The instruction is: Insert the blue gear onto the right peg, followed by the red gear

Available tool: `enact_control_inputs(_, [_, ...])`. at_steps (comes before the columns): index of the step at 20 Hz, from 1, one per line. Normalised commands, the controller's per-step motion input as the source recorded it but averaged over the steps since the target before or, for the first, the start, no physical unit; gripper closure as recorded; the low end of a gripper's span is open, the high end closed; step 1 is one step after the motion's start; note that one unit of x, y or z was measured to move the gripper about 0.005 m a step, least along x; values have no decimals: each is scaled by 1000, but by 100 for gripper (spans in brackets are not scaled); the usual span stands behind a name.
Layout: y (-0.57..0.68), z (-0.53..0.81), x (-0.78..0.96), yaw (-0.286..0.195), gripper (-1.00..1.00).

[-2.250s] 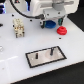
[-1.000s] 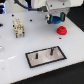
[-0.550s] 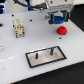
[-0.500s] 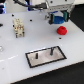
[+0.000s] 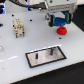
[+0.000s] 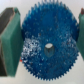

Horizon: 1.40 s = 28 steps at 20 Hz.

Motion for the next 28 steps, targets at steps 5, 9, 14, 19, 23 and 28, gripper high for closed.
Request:
enact_control_inputs(5, [-241,204,873,0,100])
enact_control_inputs(9, [-225,159,868,0,100])
enact_control_inputs(14, [-184,37,798,0,100])
enact_control_inputs(19, [-92,-13,698,0,100])
enact_control_inputs(23, [-33,-132,426,0,100])
enact_control_inputs(28, [-30,-33,106,0,100])
